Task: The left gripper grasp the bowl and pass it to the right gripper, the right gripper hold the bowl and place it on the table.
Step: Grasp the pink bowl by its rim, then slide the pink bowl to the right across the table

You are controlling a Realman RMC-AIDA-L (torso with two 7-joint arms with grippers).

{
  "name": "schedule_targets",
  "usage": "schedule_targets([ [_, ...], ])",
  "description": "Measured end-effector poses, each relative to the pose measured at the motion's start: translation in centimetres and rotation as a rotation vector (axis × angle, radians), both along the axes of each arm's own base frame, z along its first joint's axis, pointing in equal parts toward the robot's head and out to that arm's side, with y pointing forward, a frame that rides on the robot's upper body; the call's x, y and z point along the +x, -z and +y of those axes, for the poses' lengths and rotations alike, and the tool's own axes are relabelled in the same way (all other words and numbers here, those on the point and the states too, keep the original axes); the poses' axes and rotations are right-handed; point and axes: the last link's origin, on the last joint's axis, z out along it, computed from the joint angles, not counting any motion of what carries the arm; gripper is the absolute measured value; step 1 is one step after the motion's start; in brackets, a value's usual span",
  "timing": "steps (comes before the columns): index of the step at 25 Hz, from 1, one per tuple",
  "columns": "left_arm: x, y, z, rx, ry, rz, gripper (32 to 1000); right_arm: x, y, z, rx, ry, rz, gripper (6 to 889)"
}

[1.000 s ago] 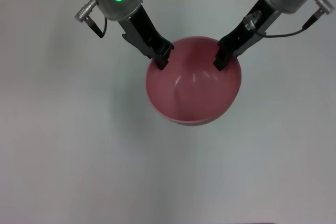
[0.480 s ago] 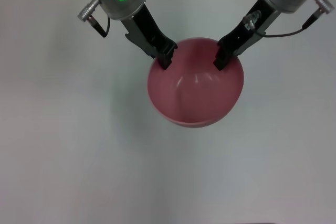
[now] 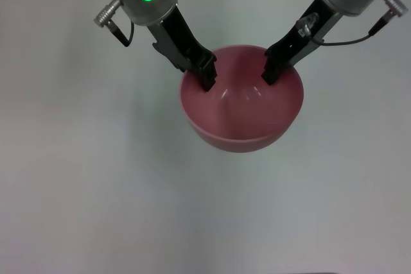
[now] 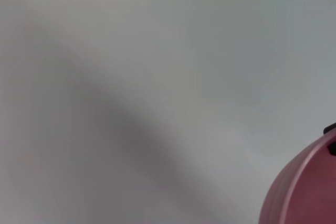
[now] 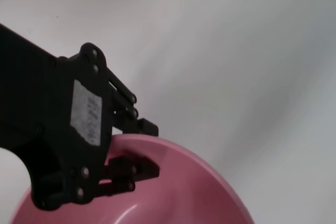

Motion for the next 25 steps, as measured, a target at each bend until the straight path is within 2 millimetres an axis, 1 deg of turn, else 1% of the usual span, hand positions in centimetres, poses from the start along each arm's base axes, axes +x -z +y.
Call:
schedule_targets([
  [2,-0.05,-0.06,-0.01,-0.001,-0.001,0.004,232,0.02,-0.03,0.01,0.000,0.000,-0.001,73],
  [7,-0.04,-0.20,-0.15,-0.012,0.001,0.011,470,0.07,-0.15,0.07,0.003,0.000,-0.003,43],
  [19,0.03,-0.28,-0.33,-0.028,0.005,0.014,701,0.10,-0.24,0.12,0.004,-0.002,-0.004,33],
  [24,0.15,-0.39,-0.26,-0.024,0.010,0.013,862,0.10,-0.23,0.11,0.003,-0.003,-0.005,32],
  [25,0.26,-0.48,-0.19,-0.021,0.015,0.013,862,0.11,-0.23,0.11,0.003,-0.003,-0.005,32],
])
